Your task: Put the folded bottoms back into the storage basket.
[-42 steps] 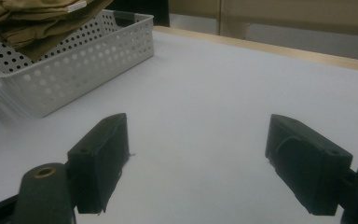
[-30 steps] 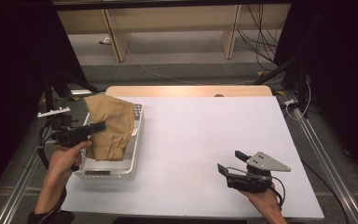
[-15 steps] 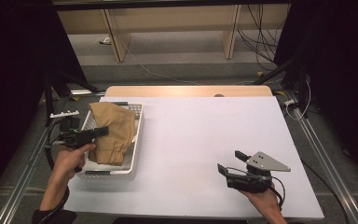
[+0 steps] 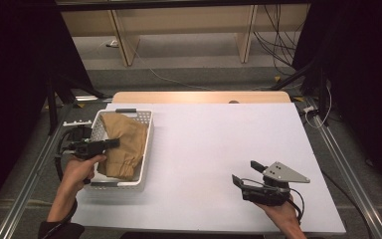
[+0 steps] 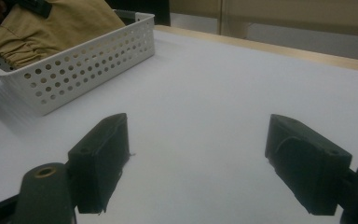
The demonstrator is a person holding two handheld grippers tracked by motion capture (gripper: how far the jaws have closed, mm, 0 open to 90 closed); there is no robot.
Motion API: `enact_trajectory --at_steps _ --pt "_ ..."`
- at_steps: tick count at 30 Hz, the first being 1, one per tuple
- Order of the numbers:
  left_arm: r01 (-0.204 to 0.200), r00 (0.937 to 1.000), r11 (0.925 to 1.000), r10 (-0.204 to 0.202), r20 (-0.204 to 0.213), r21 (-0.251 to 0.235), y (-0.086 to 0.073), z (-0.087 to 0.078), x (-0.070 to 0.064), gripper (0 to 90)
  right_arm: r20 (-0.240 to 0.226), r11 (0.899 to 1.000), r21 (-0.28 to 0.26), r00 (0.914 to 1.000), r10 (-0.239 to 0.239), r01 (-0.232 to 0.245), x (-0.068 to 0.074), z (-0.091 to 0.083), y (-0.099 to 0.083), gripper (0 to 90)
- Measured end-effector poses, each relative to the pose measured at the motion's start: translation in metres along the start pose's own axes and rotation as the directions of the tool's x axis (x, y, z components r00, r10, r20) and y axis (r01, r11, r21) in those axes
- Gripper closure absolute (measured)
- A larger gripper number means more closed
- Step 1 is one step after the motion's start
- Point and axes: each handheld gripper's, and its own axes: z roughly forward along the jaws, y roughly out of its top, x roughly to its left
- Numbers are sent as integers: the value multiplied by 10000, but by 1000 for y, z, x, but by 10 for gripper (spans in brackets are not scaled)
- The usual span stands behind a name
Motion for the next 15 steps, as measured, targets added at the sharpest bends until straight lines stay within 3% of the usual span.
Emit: enact_trajectory --at_steps 15 --pt "81 10000 9993 -79 -41 376 3 17 0 823 5 10000 12 10000 -40 40 0 1 0 225"
